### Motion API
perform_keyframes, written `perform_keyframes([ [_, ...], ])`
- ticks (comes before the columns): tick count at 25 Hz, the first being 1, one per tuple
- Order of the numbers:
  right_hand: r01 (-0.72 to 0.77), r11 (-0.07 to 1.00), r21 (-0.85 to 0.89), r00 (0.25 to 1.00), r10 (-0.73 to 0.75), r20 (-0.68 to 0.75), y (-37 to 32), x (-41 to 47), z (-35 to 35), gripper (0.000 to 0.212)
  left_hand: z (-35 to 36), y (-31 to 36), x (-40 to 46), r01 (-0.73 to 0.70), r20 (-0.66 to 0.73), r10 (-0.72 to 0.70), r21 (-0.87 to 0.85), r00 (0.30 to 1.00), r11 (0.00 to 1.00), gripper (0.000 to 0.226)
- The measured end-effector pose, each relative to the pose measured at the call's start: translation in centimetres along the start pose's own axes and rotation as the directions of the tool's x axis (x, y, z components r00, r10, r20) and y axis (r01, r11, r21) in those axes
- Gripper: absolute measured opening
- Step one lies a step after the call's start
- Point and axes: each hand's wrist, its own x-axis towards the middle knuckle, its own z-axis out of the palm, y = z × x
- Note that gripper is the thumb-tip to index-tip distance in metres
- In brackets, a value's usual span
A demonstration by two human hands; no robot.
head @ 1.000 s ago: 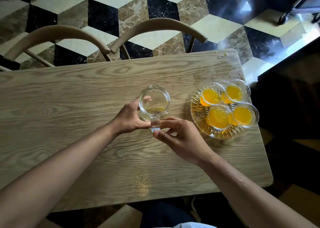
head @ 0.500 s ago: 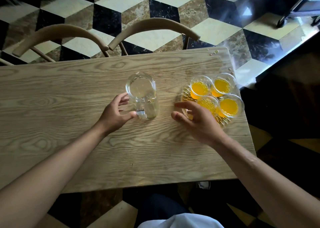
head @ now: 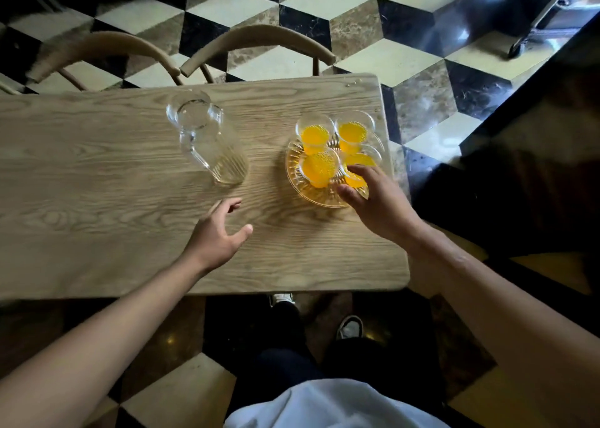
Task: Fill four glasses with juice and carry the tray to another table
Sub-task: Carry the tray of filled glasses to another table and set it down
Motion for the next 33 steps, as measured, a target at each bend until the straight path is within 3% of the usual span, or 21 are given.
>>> perform_keyframes([
  [3,0.018,0.995,-0.101,0.993,-0.006,0.121,2.1,-1.8,-0.2,0.063,3.2,2.9,-1.6,-0.012,0.012,0.011,0.054,1.0,0.998,0.057],
  [8,0.001,0.98,-0.198,0.958,0.056,0.281,4.1,-4.4,-0.2,0.069,6.8,6.1,-2.5,0.132,0.168,-0.151,0.12,0.974,0.984,0.06],
  [19,-0.176,0.964,-0.2,0.834,0.254,0.49,1.6,-4.3,-1.1,0.083,5.1,8.6,0.4,-0.028,0.413,-0.159,0.412,0.897,0.911,0.081],
  [22,-0.186,0.975,-0.12,0.835,0.221,0.504,-0.6,-3.5,-2.8,0.064,2.9,11.0,1.7,-0.068,0.426,-0.134,0.427,0.895,0.902,0.076],
  [29,-0.179,0.975,-0.134,0.875,0.221,0.432,-3.5,-0.5,-5.6,0.085,-1.9,15.1,3.6,-0.123,0.343,-0.006,0.351,0.939,0.928,0.057],
  [33,-0.161,0.972,-0.171,0.881,0.219,0.419,-3.6,0.0,-5.3,0.082,-2.1,14.8,4.0,-0.1,0.319,-0.01,0.327,0.948,0.94,0.057],
])
